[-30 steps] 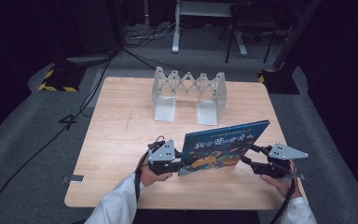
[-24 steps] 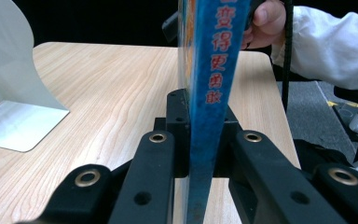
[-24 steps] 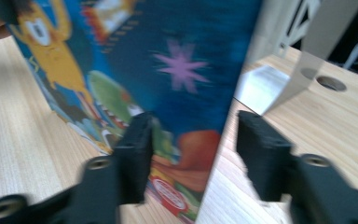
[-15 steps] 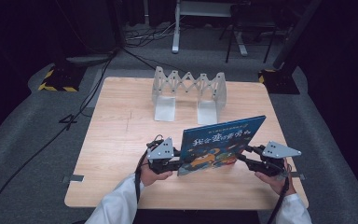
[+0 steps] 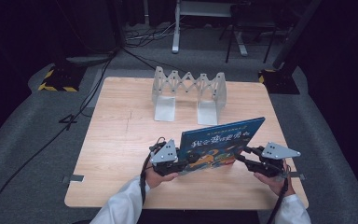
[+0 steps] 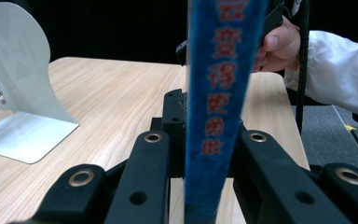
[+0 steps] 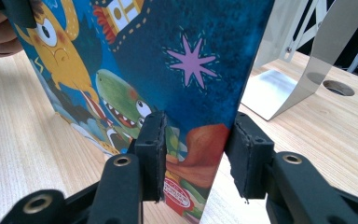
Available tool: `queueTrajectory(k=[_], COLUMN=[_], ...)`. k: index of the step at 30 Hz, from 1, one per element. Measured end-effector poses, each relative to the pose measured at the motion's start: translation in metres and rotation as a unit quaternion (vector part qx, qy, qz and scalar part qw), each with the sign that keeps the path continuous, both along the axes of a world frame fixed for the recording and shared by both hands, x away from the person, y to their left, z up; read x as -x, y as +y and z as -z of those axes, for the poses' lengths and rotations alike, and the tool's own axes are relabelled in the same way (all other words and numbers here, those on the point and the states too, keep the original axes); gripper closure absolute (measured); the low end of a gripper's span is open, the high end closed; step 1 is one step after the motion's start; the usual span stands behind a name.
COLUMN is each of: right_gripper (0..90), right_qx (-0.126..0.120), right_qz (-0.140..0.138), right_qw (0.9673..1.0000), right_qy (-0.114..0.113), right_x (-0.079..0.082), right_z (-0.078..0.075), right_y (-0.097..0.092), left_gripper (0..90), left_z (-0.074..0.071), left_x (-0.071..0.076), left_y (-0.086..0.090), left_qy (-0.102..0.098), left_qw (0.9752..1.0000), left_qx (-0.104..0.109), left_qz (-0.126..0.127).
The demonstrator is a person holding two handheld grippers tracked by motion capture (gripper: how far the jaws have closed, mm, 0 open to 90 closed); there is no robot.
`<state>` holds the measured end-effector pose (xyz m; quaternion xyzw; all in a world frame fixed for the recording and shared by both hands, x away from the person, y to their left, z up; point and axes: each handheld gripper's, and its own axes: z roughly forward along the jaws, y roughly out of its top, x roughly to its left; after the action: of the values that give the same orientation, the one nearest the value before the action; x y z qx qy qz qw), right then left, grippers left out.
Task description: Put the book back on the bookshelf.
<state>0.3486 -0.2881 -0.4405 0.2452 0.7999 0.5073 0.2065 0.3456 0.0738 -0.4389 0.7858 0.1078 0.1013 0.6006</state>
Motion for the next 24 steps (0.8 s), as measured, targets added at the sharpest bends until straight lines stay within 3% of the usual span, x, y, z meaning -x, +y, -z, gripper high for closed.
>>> queueTrajectory(k=[7, 16, 21, 24], right_gripper=[60.2, 58.6, 46.1, 45.3], right_qx=[0.002, 0.003, 0.044, 0.04], right_qz=[-0.003, -0.003, 0.011, 0.02], right_qw=[1.0, 1.0, 0.9989, 0.9988], right_qy=[-0.002, -0.001, 0.01, 0.018], right_x=[0.0, 0.0, 0.0, 0.001], right_z=[0.0, 0.001, 0.009, 0.014], right_y=[0.002, 0.004, 0.007, 0.001], left_gripper=[77.0, 82.3, 82.9, 82.9], left_z=[-0.003, -0.006, -0.007, -0.008], left_x=[0.0, 0.003, 0.002, 0.004], left_y=[-0.002, -0.004, -0.001, 0.002], left_qy=[-0.003, -0.017, -0.019, -0.026], left_qw=[0.9994, 0.9996, 0.9996, 0.9995], left_qx=[0.033, 0.021, 0.021, 0.016], left_qz=[0.003, 0.007, 0.003, -0.004])
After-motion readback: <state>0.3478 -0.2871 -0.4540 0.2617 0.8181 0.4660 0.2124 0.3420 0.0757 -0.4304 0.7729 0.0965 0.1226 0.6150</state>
